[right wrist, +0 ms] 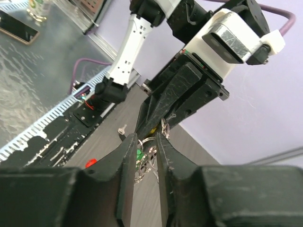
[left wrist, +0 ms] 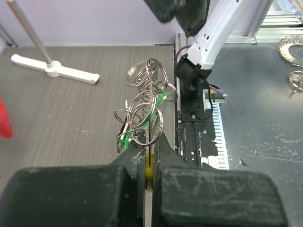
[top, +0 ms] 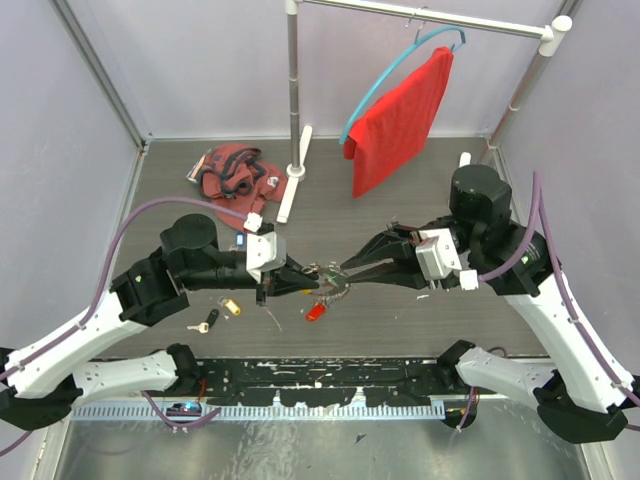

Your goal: Put the keys on the keyring

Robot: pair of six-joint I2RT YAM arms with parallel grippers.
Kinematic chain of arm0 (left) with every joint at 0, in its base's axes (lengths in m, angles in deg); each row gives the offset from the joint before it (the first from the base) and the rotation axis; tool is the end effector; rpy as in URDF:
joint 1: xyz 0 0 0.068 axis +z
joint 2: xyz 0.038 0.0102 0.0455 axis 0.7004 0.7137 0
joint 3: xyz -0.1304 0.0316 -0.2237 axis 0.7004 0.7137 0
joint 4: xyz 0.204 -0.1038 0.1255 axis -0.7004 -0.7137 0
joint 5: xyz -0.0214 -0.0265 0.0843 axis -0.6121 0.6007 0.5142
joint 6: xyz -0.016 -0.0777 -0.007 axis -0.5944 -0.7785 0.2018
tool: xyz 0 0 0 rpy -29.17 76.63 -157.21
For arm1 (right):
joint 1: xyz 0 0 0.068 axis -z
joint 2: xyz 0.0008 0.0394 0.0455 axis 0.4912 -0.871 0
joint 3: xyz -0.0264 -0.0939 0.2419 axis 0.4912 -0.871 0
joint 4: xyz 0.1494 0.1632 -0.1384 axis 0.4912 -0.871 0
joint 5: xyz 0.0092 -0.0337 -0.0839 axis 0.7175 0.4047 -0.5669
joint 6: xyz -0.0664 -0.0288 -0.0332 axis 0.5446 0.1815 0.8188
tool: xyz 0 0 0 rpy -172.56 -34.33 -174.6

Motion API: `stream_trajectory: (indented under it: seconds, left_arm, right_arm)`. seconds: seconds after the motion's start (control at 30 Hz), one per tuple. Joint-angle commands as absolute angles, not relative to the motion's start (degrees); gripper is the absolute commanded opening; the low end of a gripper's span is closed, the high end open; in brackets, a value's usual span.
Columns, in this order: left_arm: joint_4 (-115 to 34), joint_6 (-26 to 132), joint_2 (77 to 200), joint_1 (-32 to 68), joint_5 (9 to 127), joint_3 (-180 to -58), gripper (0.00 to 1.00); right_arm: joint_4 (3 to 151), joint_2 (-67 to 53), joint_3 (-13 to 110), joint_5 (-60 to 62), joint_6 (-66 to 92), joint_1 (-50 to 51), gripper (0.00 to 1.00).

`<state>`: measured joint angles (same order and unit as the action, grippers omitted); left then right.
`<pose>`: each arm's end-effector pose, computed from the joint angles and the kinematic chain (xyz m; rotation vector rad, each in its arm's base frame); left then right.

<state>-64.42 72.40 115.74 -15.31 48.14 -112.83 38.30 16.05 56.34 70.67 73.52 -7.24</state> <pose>0.0857 -0.2115 0.4094 1.3103 1.2698 -1.0827 0.0958 0.1546 0.4641 -1.6749 0.3831 0.9766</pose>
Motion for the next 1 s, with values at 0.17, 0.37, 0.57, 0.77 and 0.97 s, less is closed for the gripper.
stream_trajectory:
  seconds: [0.17,0.37,0.57,0.77,0.97]
  left_arm:
    - [-72.3,74.9,114.3,-14.9,55.5,-114.3,0.0]
    - [-75.9,73.7,115.2,-14.8,64.3,-115.5,0.0]
    - [-79.0,70.0,119.2,-11.8,68.3,-117.8,0.0]
    - [-83.7,64.9,125.9,-4.3,66.9,-121.8,0.0]
    - [-91.9,63.0,133.1,0.4,66.6,-126.7,0.0]
  right_arm:
    - [38.8,19.0,56.2,59.2,73.3,-7.5,0.47]
    - [57.9,22.0,49.4,37.1,51.1,-7.5,0.62]
    - [69.2,22.5,44.9,13.3,31.1,-7.5,0.82]
    - [72.0,22.3,41.7,-1.6,20.7,-7.5,1.0]
    - [62.4,19.7,45.4,-25.3,11.0,-7.5,1.0]
